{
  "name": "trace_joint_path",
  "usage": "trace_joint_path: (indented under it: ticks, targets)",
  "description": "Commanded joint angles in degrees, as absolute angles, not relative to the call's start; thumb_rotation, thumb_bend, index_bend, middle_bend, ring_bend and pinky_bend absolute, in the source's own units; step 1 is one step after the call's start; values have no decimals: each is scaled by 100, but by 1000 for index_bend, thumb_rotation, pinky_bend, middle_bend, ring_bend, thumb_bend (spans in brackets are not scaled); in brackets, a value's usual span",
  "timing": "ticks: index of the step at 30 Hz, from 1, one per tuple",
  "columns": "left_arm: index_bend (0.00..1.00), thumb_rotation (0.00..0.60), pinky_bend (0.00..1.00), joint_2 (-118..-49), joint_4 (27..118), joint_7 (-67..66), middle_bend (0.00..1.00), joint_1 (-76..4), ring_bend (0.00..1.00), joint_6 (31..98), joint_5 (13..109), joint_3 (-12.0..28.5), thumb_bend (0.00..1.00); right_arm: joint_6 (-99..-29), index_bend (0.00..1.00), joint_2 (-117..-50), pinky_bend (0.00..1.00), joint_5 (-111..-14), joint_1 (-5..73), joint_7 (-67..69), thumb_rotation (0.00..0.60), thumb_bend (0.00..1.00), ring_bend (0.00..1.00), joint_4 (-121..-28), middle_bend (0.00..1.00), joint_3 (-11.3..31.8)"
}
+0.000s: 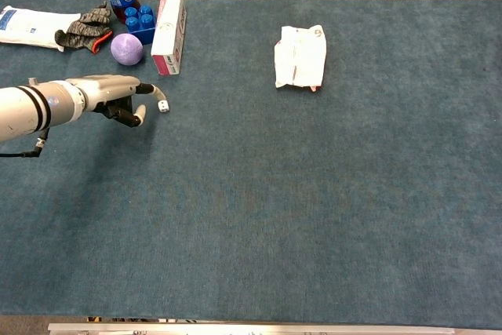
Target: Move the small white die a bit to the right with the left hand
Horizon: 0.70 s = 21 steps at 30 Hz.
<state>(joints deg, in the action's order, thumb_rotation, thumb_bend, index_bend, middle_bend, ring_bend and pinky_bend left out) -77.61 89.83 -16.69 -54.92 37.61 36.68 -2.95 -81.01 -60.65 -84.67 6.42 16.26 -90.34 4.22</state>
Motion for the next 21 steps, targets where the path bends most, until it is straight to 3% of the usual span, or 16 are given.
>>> trace_joint_path:
  ticks: [1,11,21]
  targets:
    - [131,408,1000,-7591,9262,-1744,1000,-5480,1000,3853,3697,-382,723,-8111,303,-6059,315,-8462,633,1630,600,408,383,-9037,438,424]
    - [131,393,1000,-7251,10015,-1616,1000,-5276,1000,4181,4233,-339,722,-8112,303,-6068,315,-8478,632,1637,600,409,383,-9034,438,424]
    - [126,390,1000,-7500,9598,-1796,1000,-5298,1000,4253,4010,-355,722,-8138,302,-6048,315,-8475,601,1636,600,409,383,-9053,438,416]
